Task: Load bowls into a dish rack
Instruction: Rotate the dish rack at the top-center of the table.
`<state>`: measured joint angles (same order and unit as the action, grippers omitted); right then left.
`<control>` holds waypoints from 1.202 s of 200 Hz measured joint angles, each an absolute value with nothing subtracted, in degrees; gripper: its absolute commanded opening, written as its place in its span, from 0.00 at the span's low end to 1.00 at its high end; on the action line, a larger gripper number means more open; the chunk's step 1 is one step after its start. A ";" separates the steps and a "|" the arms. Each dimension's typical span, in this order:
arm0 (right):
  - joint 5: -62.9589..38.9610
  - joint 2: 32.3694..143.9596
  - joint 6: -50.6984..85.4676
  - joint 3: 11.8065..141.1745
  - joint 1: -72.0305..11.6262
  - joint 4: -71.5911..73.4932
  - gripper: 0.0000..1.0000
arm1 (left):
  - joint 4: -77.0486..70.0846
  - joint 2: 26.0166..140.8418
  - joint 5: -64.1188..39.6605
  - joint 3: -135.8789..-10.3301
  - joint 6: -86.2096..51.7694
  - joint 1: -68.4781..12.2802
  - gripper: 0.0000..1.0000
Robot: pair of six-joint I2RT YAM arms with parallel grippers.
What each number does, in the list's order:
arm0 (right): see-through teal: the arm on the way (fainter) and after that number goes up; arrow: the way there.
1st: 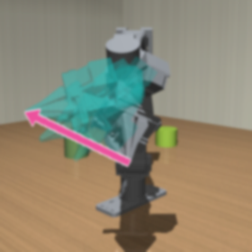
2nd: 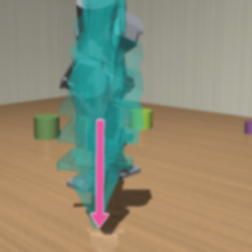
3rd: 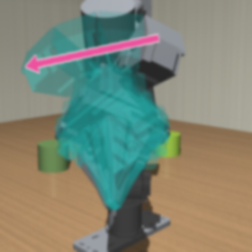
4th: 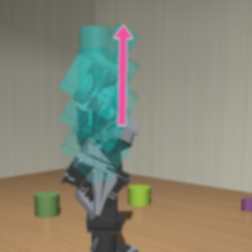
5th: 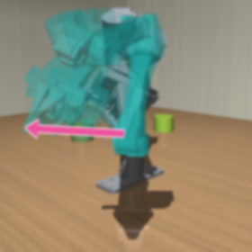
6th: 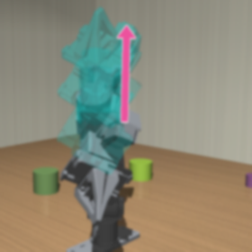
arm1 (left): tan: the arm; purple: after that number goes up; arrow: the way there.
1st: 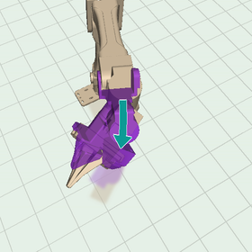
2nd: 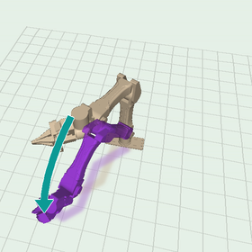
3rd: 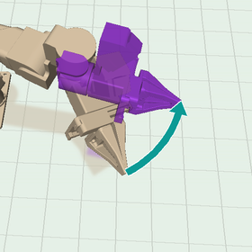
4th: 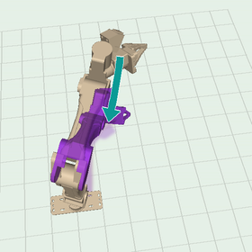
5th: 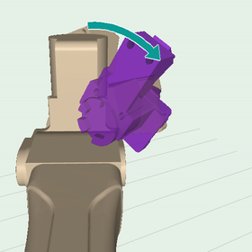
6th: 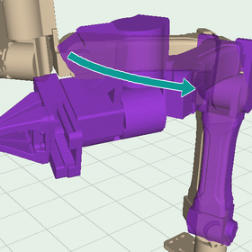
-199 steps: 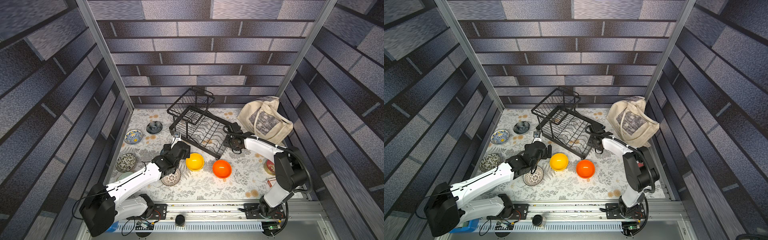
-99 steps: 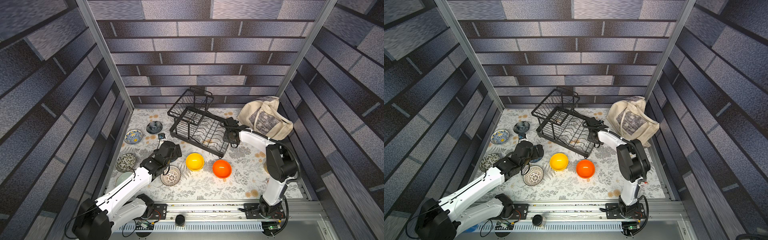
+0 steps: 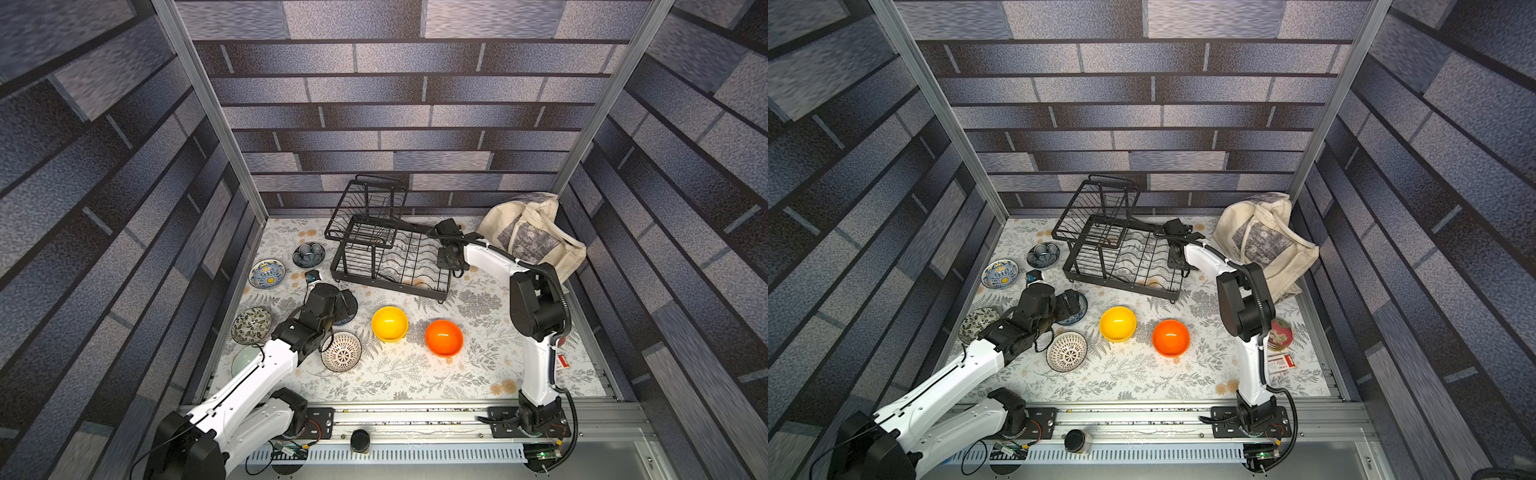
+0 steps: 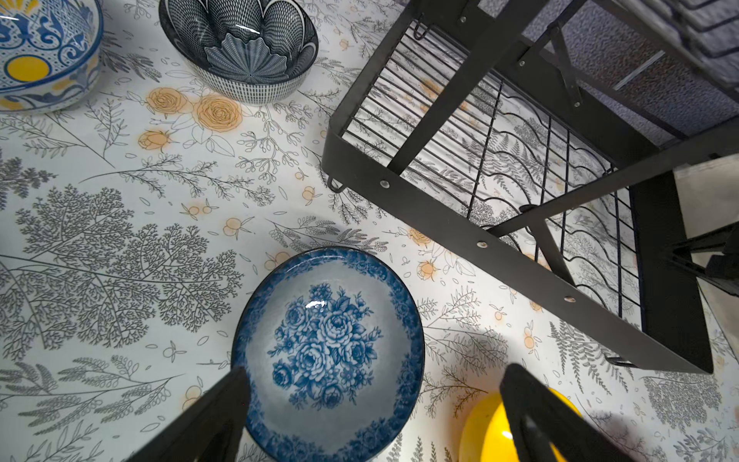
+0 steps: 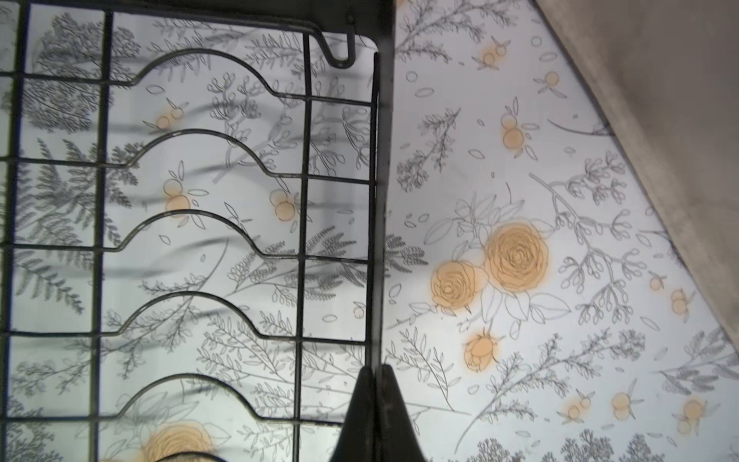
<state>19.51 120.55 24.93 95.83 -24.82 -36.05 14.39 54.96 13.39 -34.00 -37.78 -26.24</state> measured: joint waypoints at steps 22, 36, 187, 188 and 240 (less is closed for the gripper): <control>17.80 122.58 21.43 98.91 -23.42 -35.70 0.00 | 14.39 54.94 12.99 -34.02 -37.76 -26.02 1.00; 16.91 123.33 19.35 100.12 -22.52 -35.77 0.00 | 14.50 54.87 12.82 -34.00 -37.76 -26.02 0.99; 11.62 125.91 6.59 104.16 -14.85 -35.77 0.01 | 14.85 57.60 13.02 -36.97 -37.76 -29.15 1.00; 11.57 125.91 6.52 104.16 -14.79 -35.77 0.01 | 14.85 57.60 13.10 -36.97 -37.76 -29.23 1.00; 11.40 125.93 6.04 104.60 -13.72 -36.86 0.14 | 15.09 59.33 14.79 -38.24 -37.80 -32.05 1.00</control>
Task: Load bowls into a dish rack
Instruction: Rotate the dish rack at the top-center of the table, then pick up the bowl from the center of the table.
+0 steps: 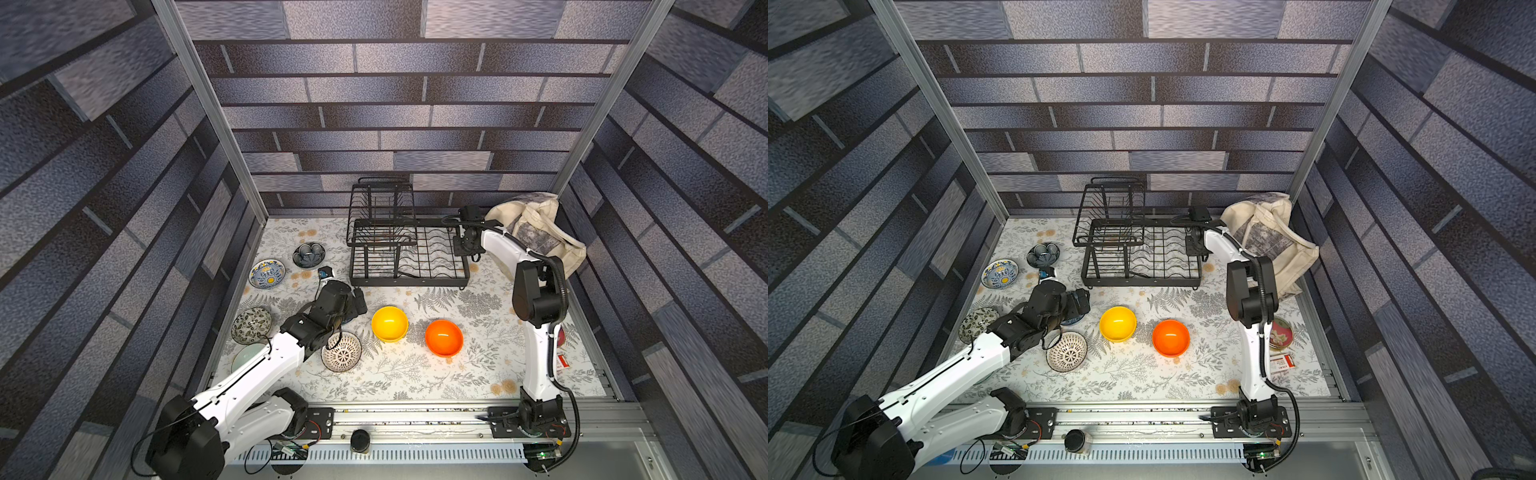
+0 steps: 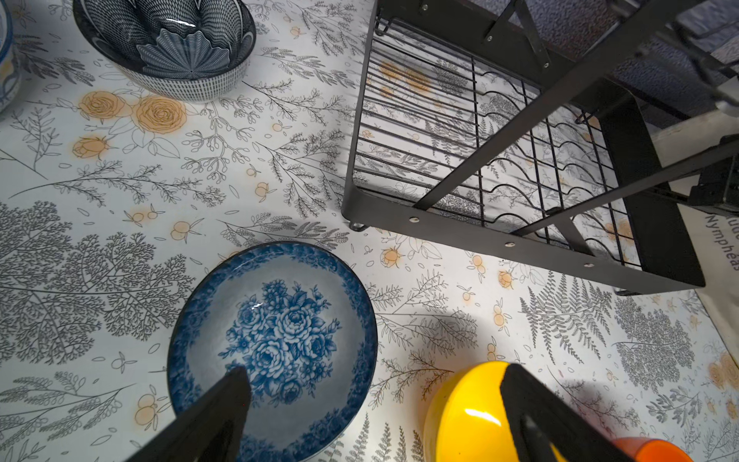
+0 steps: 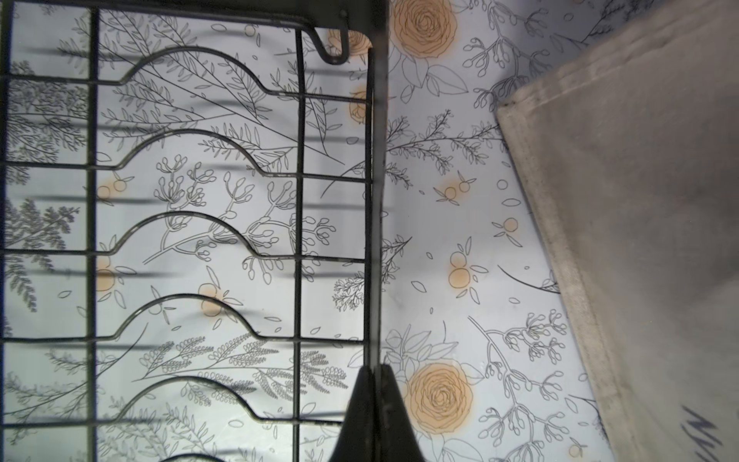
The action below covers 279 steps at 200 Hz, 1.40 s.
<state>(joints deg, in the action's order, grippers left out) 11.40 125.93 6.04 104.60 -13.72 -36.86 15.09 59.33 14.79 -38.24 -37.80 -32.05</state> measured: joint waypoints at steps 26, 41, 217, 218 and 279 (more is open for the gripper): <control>12.34 125.27 7.25 104.36 -13.39 -37.30 0.31 | 15.51 60.40 15.25 -39.18 -38.13 -33.12 1.00; 12.27 123.02 8.54 102.45 -12.97 -37.32 0.45 | 15.51 60.75 15.59 -39.48 -38.50 -34.09 1.00; -5.45 68.84 27.29 39.75 -22.02 -27.90 0.78 | 3.31 79.79 17.87 -47.77 -43.92 -52.29 1.00; -5.48 68.77 27.38 39.62 -22.11 -27.88 0.78 | 3.31 79.81 17.87 -47.81 -43.97 -52.31 1.00; -5.91 67.70 30.85 36.34 -27.07 -26.72 0.55 | 1.06 82.26 17.80 -48.14 -47.55 -54.22 1.00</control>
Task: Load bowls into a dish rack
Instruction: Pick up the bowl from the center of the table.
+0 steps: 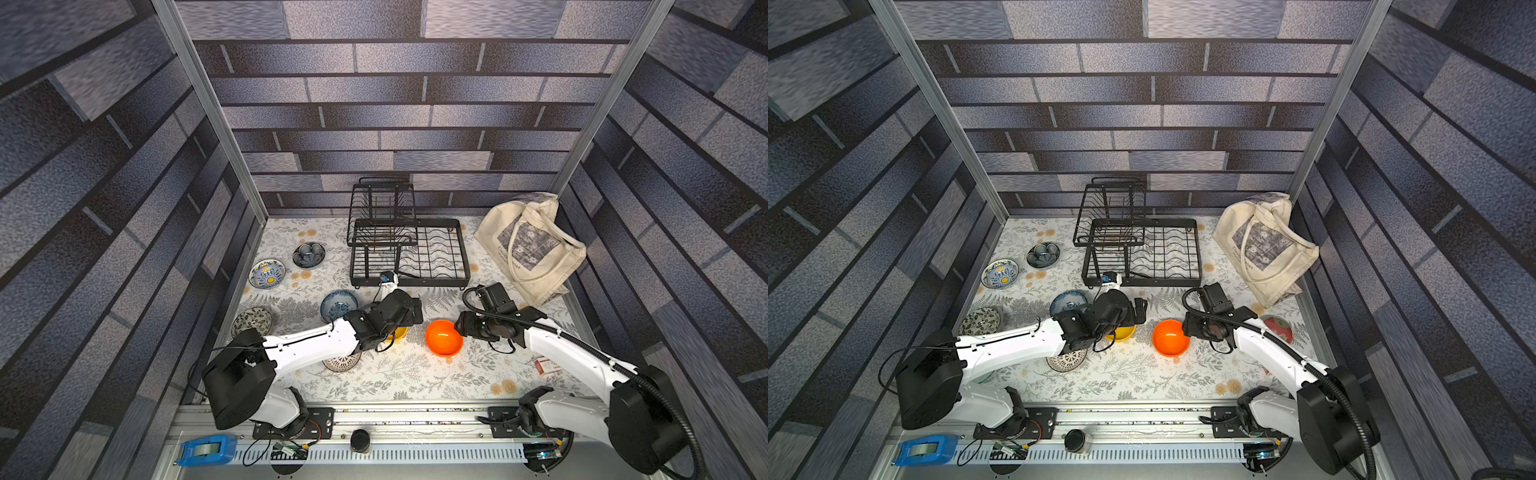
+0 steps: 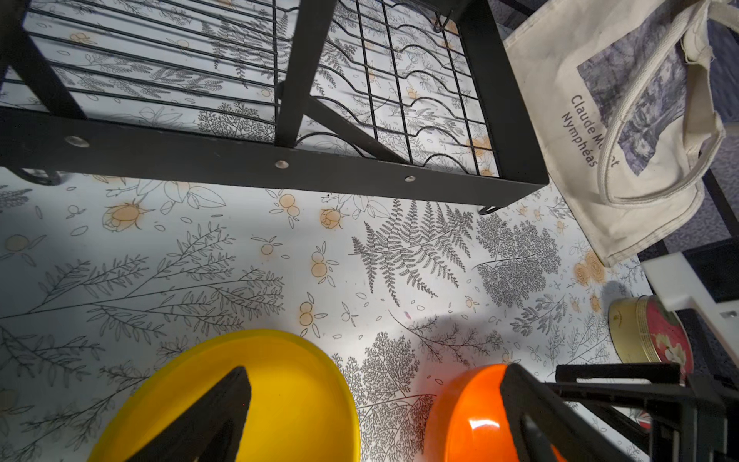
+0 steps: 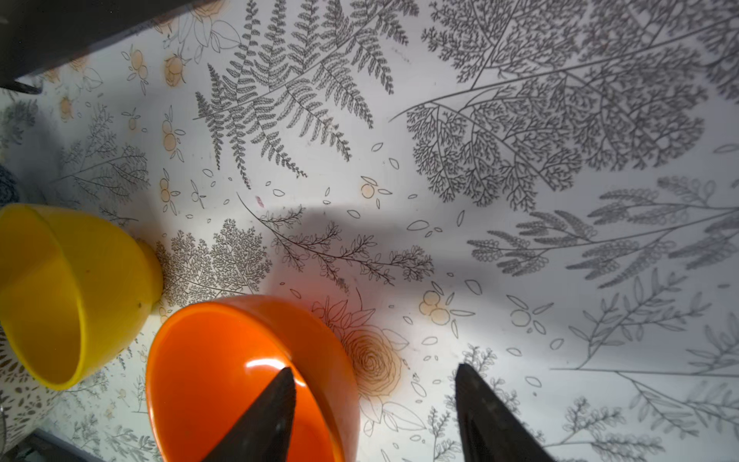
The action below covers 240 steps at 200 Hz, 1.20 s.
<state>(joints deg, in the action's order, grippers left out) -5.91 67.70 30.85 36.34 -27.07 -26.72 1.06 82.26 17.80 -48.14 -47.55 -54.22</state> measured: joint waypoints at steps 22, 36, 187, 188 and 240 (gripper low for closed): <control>-5.80 68.58 31.20 36.34 -27.99 -26.11 0.45 | 0.32 82.26 17.78 -48.05 -48.53 -54.35 1.00; -5.61 70.22 31.57 36.36 -28.64 -25.71 0.42 | -0.08 82.26 17.76 -47.83 -48.75 -54.35 1.00; 4.47 75.26 27.64 51.33 -30.55 -31.51 0.00 | 1.48 82.30 13.02 -49.98 -50.04 -53.15 1.00; 4.75 75.26 27.49 51.70 -30.55 -31.62 0.00 | 1.54 82.30 12.91 -50.13 -50.06 -53.12 1.00; 13.04 78.06 24.71 62.17 -30.55 -36.53 0.00 | 2.81 86.00 8.16 -58.98 -50.63 -51.88 0.91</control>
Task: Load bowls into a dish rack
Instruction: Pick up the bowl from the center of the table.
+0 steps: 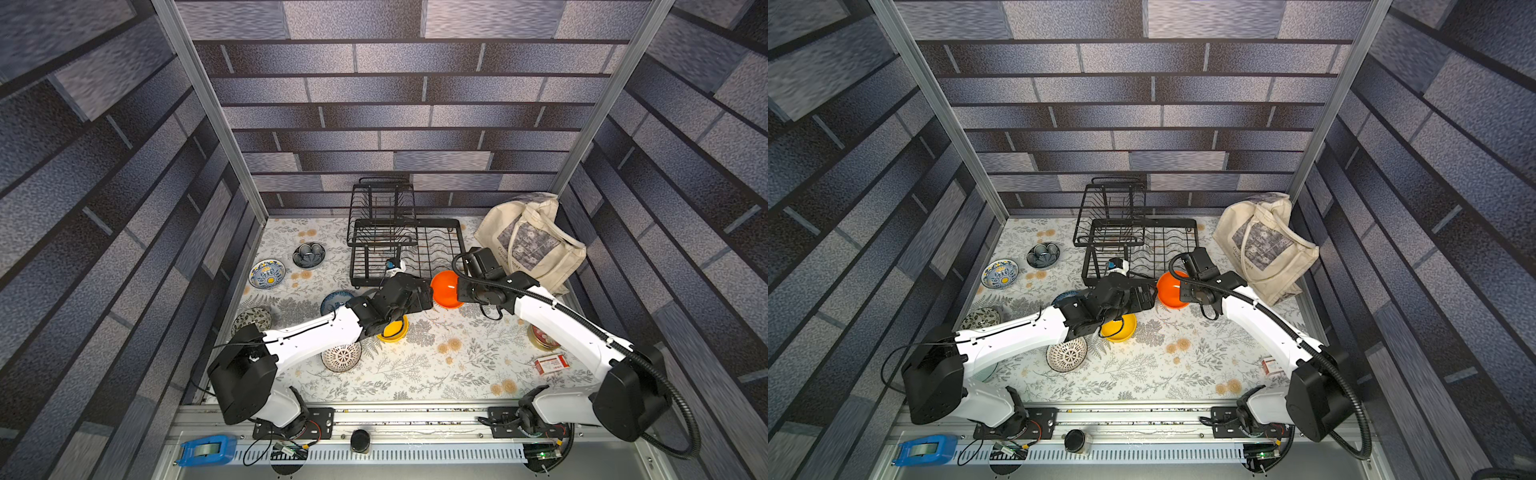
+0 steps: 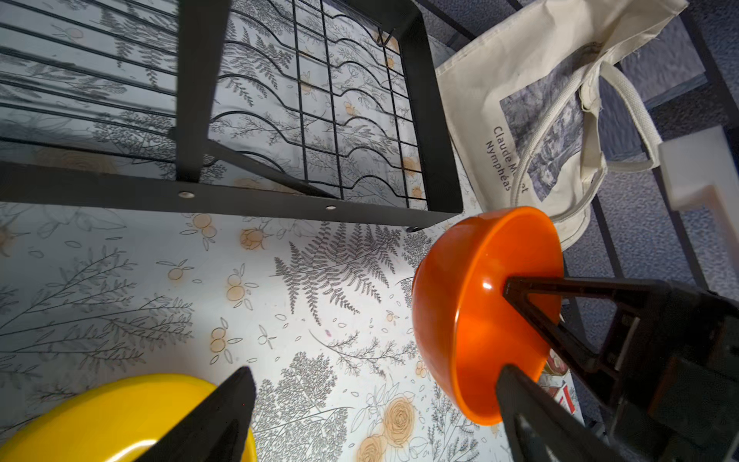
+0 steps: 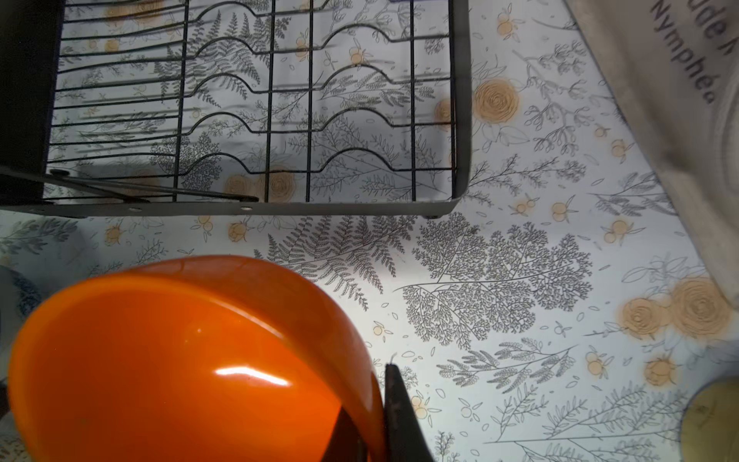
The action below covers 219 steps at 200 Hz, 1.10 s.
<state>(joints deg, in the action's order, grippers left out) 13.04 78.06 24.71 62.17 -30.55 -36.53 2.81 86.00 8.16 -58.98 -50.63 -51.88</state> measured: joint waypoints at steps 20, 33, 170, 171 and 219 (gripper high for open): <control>15.31 78.74 24.03 64.29 -30.55 -37.54 0.00 | 3.44 88.75 6.90 -62.54 -50.63 -51.68 0.84; 16.45 78.74 23.66 64.95 -30.55 -37.95 0.00 | 4.03 90.48 6.15 -64.55 -50.74 -51.64 0.76; 17.17 78.59 24.34 64.73 -30.79 -35.29 0.08 | 5.69 102.35 9.17 -75.11 -54.08 -52.10 0.01; 17.10 78.59 24.34 64.73 -30.85 -35.29 0.08 | 5.69 102.39 9.43 -75.13 -53.98 -52.10 0.01; 13.34 78.65 25.76 64.95 -29.43 -35.70 0.28 | 6.07 104.20 16.08 -76.29 -54.24 -53.98 0.00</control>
<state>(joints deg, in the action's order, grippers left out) 13.34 78.65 25.76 64.95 -29.43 -35.70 6.07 104.20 16.08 -76.29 -54.24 -53.98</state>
